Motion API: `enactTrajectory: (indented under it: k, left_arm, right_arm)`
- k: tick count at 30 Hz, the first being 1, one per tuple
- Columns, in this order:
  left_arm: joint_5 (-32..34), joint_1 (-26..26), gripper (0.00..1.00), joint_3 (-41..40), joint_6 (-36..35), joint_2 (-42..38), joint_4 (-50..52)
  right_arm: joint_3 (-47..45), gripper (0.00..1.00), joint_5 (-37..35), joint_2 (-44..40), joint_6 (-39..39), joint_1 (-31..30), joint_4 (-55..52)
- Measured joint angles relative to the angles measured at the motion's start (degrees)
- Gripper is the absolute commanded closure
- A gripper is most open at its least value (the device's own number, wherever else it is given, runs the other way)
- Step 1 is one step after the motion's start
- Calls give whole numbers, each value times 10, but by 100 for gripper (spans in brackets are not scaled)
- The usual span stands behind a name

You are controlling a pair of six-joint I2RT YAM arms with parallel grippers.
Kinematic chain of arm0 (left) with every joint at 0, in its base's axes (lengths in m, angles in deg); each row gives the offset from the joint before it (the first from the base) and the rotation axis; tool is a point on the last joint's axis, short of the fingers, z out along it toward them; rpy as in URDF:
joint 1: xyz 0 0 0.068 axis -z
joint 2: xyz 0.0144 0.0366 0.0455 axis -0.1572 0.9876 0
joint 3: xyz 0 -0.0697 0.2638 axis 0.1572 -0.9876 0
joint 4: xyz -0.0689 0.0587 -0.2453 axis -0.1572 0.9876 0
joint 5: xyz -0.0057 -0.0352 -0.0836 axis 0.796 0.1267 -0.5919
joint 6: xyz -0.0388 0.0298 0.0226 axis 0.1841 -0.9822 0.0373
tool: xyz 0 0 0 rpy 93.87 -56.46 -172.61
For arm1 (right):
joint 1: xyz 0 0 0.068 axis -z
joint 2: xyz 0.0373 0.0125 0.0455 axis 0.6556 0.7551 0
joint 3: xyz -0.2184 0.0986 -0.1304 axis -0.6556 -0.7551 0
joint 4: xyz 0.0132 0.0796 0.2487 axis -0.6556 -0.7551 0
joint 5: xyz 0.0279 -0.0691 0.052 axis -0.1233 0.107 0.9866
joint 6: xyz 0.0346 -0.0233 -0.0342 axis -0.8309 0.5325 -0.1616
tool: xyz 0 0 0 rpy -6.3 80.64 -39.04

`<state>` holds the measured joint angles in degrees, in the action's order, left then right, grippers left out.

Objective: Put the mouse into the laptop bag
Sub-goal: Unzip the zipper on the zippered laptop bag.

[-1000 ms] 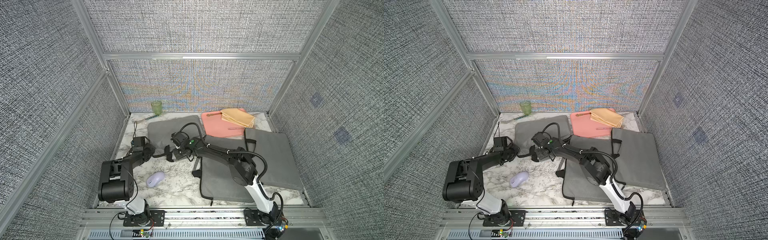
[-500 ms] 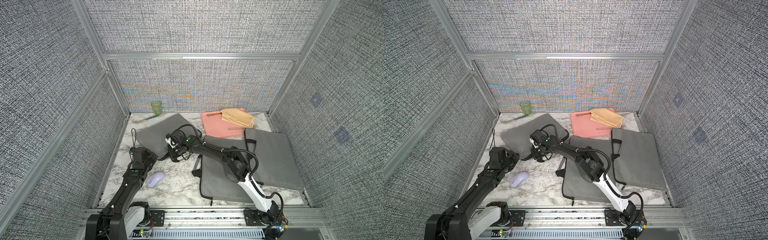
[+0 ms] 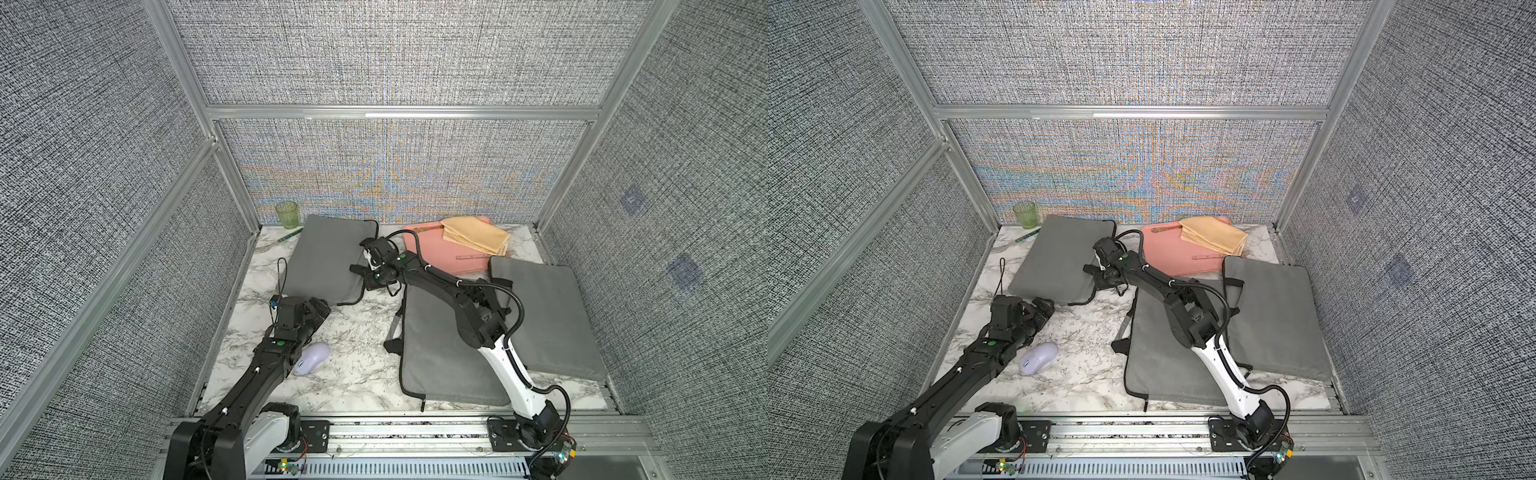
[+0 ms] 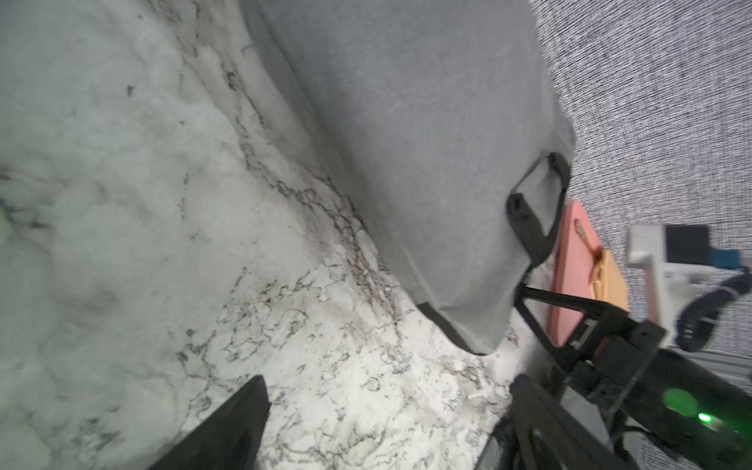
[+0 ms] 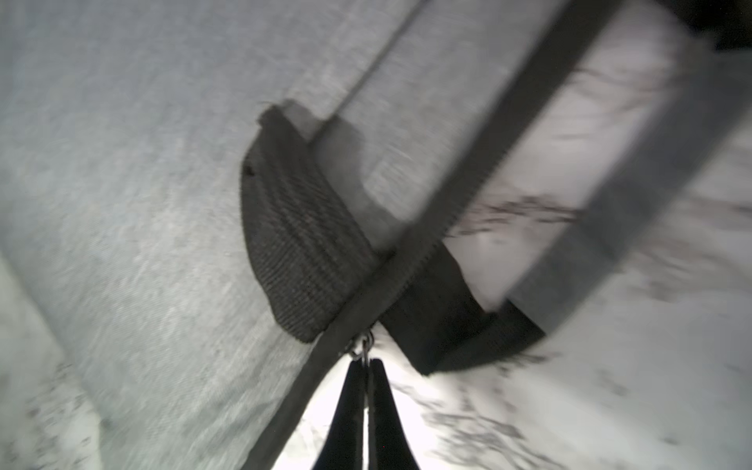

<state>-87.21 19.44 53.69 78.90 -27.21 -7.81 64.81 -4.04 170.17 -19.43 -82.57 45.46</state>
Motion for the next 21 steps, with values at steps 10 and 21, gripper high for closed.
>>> enactTrajectory:
  k: [10,21]
  left_arm:
    - [12,-4,18,104,-21,239,-77]
    - [-20,-3,100,198,15,341,-83]
  right_arm:
    - [-127,100,-7,-79,4,-8,39]
    - [-214,100,-11,-122,21,-24,73]
